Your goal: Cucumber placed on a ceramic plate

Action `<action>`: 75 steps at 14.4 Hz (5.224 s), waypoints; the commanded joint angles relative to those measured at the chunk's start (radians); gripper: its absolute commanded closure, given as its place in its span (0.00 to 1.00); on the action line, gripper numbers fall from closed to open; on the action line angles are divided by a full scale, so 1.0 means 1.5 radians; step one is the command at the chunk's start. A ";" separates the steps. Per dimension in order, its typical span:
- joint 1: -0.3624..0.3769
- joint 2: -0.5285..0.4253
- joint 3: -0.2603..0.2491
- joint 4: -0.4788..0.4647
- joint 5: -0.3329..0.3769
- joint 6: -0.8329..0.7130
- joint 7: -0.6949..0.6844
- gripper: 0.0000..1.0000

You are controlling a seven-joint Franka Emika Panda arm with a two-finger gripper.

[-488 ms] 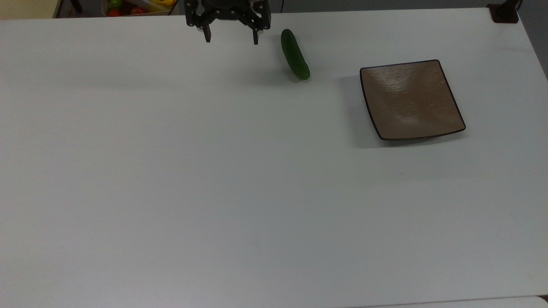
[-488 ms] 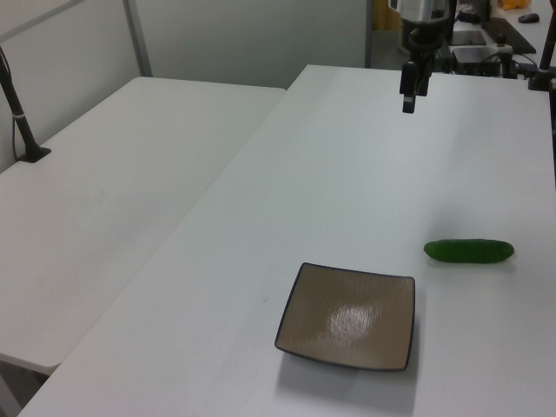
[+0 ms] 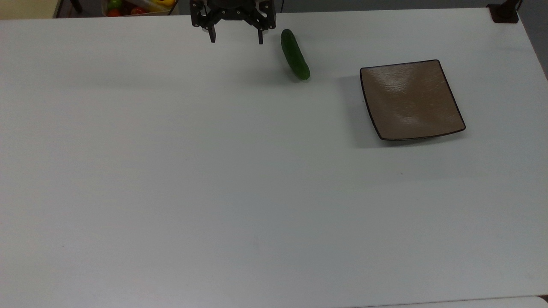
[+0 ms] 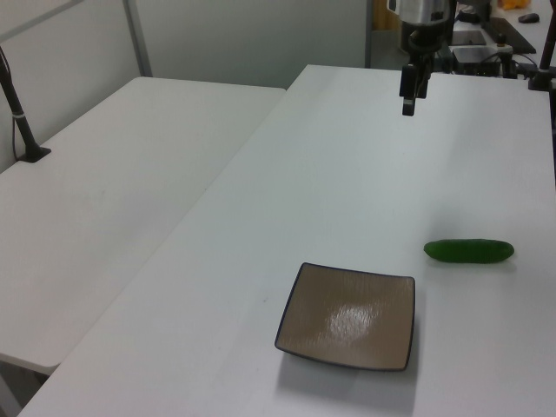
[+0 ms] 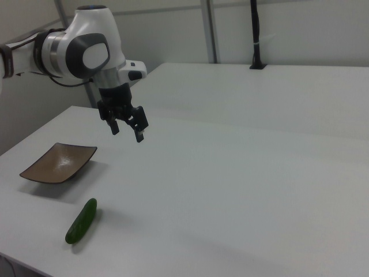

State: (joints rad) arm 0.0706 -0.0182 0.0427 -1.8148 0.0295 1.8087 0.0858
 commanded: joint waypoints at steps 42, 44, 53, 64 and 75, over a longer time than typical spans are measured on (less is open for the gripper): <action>0.087 0.042 0.116 -0.338 -0.037 0.209 0.000 0.84; 0.083 0.033 0.115 -0.319 -0.037 0.209 0.016 0.83; 0.083 0.038 0.137 -0.181 -0.030 0.210 0.136 0.80; 0.153 0.201 0.188 -0.020 -0.084 0.282 0.327 0.79; 0.196 0.288 0.198 0.064 -0.163 0.281 0.407 0.00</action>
State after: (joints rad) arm 0.3601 0.4100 0.3371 -1.7338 -0.1855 2.2285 0.6725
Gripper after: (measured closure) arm 0.493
